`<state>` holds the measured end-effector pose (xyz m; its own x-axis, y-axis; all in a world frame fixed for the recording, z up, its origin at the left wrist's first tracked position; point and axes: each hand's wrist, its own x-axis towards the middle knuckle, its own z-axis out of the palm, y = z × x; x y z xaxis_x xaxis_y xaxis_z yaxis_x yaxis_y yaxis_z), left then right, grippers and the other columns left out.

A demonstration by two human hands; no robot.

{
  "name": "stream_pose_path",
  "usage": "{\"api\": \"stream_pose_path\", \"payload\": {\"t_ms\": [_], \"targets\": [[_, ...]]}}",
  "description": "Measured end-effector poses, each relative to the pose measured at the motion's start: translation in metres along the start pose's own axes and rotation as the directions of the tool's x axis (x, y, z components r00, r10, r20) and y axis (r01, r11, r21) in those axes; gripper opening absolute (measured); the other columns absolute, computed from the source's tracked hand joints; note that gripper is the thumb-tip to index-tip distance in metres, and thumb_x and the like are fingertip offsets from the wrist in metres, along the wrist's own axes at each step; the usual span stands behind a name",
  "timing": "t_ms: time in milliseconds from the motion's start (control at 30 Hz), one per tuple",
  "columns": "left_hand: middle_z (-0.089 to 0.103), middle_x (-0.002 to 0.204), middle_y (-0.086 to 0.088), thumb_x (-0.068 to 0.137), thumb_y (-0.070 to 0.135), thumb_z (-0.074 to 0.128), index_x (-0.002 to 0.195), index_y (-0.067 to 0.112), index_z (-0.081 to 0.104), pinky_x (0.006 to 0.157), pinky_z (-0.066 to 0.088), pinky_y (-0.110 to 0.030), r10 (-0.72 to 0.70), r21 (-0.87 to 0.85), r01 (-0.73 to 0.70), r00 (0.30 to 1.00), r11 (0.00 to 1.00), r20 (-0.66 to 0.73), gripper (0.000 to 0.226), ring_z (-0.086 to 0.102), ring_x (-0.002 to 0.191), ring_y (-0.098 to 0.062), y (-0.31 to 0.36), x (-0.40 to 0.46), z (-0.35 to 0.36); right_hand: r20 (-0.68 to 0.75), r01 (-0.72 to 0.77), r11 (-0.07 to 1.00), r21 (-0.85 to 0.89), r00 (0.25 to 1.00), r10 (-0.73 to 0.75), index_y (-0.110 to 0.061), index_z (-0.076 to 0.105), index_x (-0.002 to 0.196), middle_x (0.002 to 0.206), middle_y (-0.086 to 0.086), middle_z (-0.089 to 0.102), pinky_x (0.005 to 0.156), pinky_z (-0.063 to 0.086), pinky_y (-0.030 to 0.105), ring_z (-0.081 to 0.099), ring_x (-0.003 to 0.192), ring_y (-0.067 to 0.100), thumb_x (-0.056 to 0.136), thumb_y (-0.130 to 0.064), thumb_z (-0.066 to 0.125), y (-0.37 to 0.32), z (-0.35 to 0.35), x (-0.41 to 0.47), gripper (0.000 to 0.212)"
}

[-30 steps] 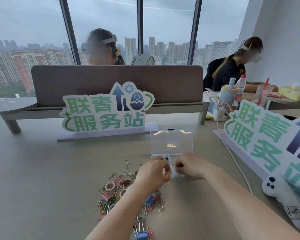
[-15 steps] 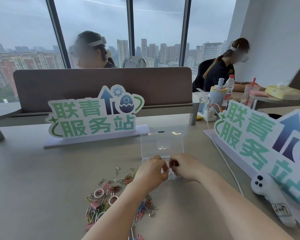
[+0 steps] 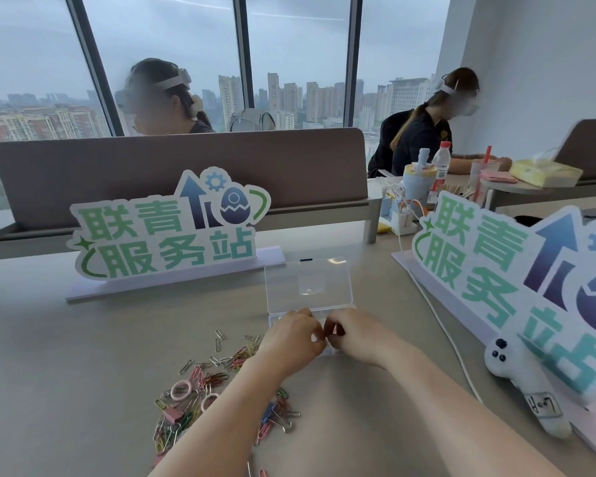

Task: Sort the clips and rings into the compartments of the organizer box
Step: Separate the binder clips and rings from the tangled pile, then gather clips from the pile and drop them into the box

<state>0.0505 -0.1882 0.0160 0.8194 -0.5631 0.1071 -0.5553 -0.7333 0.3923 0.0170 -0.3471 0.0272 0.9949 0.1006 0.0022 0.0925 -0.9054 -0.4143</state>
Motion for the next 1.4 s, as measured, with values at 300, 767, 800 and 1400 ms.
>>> {"api": "stream_pose_path", "payload": {"t_ms": [300,767,800,1400], "targets": [[0.063,0.111,0.011,0.089,0.027,0.053,0.101,0.027,0.073,0.087,0.051,-0.035,0.024,-0.031,-0.025,0.999,0.999,-0.023,0.023,0.057,0.104,-0.015,-0.01,-0.005,0.003,-0.027,0.024,0.995,-0.095,0.999,-0.027,-0.029,0.071,0.102,0.105,-0.003,0.069,0.068,0.037,0.023,0.062,0.098,0.019,0.087,-0.023,0.055,-0.003,0.0,-0.002,0.023],[0.063,0.109,0.011,0.089,0.013,0.055,0.103,0.025,0.072,0.083,0.051,-0.036,-0.085,-0.109,0.066,0.98,0.992,-0.179,0.026,0.061,0.094,-0.013,-0.036,-0.063,-0.014,-0.078,0.168,0.985,-0.032,0.982,-0.17,-0.03,0.071,0.096,0.09,-0.004,0.072,0.072,0.051,0.033,0.064,0.084,0.02,0.089,-0.029,0.052,-0.052,0.015,-0.013,0.02],[0.063,0.107,0.011,0.089,0.013,0.055,0.102,0.026,0.072,0.083,0.051,-0.036,-0.109,-0.113,0.089,0.977,0.99,-0.183,0.025,0.061,0.092,-0.013,-0.041,-0.07,-0.017,-0.06,0.199,0.98,-0.022,0.978,-0.2,-0.03,0.071,0.096,0.089,-0.003,0.072,0.072,0.052,0.034,0.064,0.083,0.02,0.089,-0.029,0.053,-0.061,0.019,-0.014,0.019],[0.057,0.081,0.015,0.081,0.025,0.063,0.082,0.028,0.06,0.07,0.049,-0.028,-0.293,-0.089,0.279,0.926,0.956,-0.238,0.004,0.056,0.078,-0.008,-0.085,-0.183,-0.048,0.152,0.392,0.912,-0.117,0.915,-0.374,-0.025,0.068,0.104,0.104,-0.001,0.065,0.078,0.05,0.037,0.061,0.098,0.023,0.092,-0.038,0.055,-0.151,0.068,-0.025,0.021]]}}
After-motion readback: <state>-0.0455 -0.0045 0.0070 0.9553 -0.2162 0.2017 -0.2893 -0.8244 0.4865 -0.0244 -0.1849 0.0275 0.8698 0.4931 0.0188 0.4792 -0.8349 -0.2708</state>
